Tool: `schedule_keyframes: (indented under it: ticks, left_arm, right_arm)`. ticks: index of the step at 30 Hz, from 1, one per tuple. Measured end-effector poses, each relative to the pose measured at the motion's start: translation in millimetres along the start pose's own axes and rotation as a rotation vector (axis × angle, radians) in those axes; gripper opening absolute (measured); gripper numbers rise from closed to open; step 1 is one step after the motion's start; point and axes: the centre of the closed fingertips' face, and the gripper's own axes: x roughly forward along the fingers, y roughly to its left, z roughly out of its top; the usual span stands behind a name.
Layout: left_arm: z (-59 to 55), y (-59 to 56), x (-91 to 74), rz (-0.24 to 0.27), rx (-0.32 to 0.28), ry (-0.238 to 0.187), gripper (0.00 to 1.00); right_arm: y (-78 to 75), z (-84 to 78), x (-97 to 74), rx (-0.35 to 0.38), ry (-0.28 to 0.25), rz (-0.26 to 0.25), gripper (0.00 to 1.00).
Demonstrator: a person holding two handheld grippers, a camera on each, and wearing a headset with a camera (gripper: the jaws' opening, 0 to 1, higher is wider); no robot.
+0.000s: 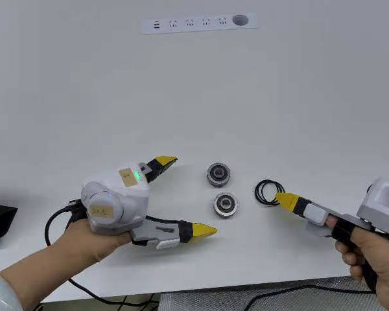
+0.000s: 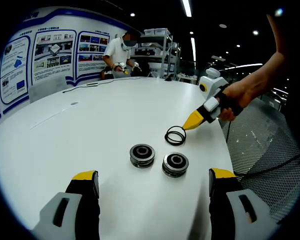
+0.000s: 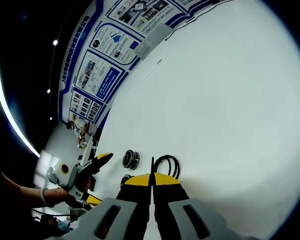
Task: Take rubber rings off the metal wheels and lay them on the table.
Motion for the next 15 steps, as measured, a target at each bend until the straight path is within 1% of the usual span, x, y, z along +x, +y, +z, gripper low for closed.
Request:
schedule_keyframes:
  ticks: [2,5,8,12,14,15]
  left_arm:
    - [-0.6,0.3,-0.6,0.001,-0.005,-0.002,0.93]
    - [-1.3,0.3,-1.2,0.001,-0.009,0.000,0.93]
    - [-2.0,1.1,-1.8,0.002,-0.015,-0.002,0.93]
    - [-1.0,0.5,-2.6,0.003,-0.026,-0.008,0.93]
    - [-1.6,0.3,-3.3,0.004,-0.031,-0.008,0.93]
    - [-1.1,-0.2,-3.6,0.003,-0.032,-0.010,0.93]
  right_arm:
    - [-0.2,-0.2,-0.4,-0.015,0.004,-0.003,0.04]
    - [0.2,0.1,-1.0,-0.030,0.004,-0.001,0.09]
    - [-0.2,1.5,-2.3,-0.050,-0.001,-0.006,0.11]
    - [-1.7,-0.3,-3.5,-0.083,0.011,-0.015,0.16]
    - [-1.1,-1.7,-4.1,-0.110,0.021,-0.017,0.17]
    - [-1.2,-2.1,-4.1,-0.112,0.023,-0.018,0.18]
